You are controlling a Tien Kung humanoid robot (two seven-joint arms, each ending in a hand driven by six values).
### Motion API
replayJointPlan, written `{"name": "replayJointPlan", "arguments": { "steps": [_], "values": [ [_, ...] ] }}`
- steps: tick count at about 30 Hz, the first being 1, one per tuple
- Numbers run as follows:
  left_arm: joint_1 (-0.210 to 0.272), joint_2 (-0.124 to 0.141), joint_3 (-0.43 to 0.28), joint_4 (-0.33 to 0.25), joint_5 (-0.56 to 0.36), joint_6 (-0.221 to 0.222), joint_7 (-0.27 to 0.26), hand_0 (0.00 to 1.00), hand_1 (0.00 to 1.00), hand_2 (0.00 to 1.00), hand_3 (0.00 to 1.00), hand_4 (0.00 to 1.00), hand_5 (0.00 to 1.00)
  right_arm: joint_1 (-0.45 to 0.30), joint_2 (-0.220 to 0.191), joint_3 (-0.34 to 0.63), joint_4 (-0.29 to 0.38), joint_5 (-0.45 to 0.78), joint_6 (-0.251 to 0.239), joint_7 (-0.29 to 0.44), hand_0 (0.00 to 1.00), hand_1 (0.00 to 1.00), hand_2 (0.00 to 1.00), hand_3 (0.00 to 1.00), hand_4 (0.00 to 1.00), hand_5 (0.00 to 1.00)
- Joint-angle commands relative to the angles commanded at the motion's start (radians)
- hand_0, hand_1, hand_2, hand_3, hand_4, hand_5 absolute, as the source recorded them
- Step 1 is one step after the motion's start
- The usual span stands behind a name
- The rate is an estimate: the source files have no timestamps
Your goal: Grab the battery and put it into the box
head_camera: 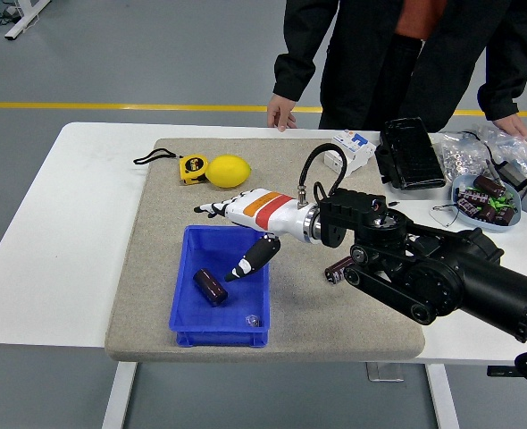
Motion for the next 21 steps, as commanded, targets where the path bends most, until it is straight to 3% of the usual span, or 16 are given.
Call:
{"name": "replayJointPlan", "arguments": {
  "steps": [5, 7, 11, 12, 17, 18, 21],
  "values": [
    [0.003, 0.000, -0.006, 0.000, 0.000, 0.002, -0.002, 0.766, 0.714, 0.738, 0.639, 0.714, 0.623, -0.022, -0.088, 0.064, 0.058, -0.017, -0.027, 0.007, 0.866, 0.833, 0.882, 0.998, 0.998, 0.465],
    [0.004, 0.000, -0.009, 0.000, -0.001, 0.002, -0.002, 0.764, 0.716, 0.738, 0.639, 0.714, 0.623, -0.034, -0.136, 0.072, 0.089, -0.031, -0.048, 0.009, 0.821, 0.782, 0.826, 0.998, 0.991, 0.451],
    [0.008, 0.000, -0.011, 0.000, 0.002, 0.001, 0.000, 0.764, 0.716, 0.738, 0.639, 0.714, 0.623, -0.071, -0.217, 0.081, 0.127, -0.057, -0.047, 0.009, 0.821, 0.782, 0.826, 0.998, 0.991, 0.451],
    [0.010, -0.001, -0.011, 0.000, 0.003, 0.001, 0.001, 0.765, 0.716, 0.738, 0.639, 0.713, 0.623, -0.086, -0.235, 0.088, 0.133, -0.061, -0.048, 0.005, 0.784, 0.761, 0.810, 0.996, 0.977, 0.434],
    [0.015, -0.004, -0.013, 0.000, 0.003, 0.000, 0.001, 0.765, 0.716, 0.738, 0.639, 0.713, 0.623, -0.174, -0.293, 0.150, 0.171, -0.075, -0.078, -0.043, 0.784, 0.761, 0.810, 0.996, 0.977, 0.434],
    [0.015, -0.004, -0.011, 0.000, 0.001, 0.000, 0.000, 0.765, 0.715, 0.738, 0.639, 0.713, 0.623, -0.196, -0.302, 0.166, 0.180, -0.076, -0.091, -0.056, 0.697, 0.713, 0.762, 0.897, 0.969, 0.435],
    [0.013, -0.006, -0.009, 0.000, -0.003, 0.000, -0.001, 0.765, 0.715, 0.738, 0.639, 0.713, 0.623, -0.263, -0.320, 0.218, 0.203, -0.088, -0.135, -0.107, 0.697, 0.713, 0.762, 0.897, 0.969, 0.435]
  ]
}}
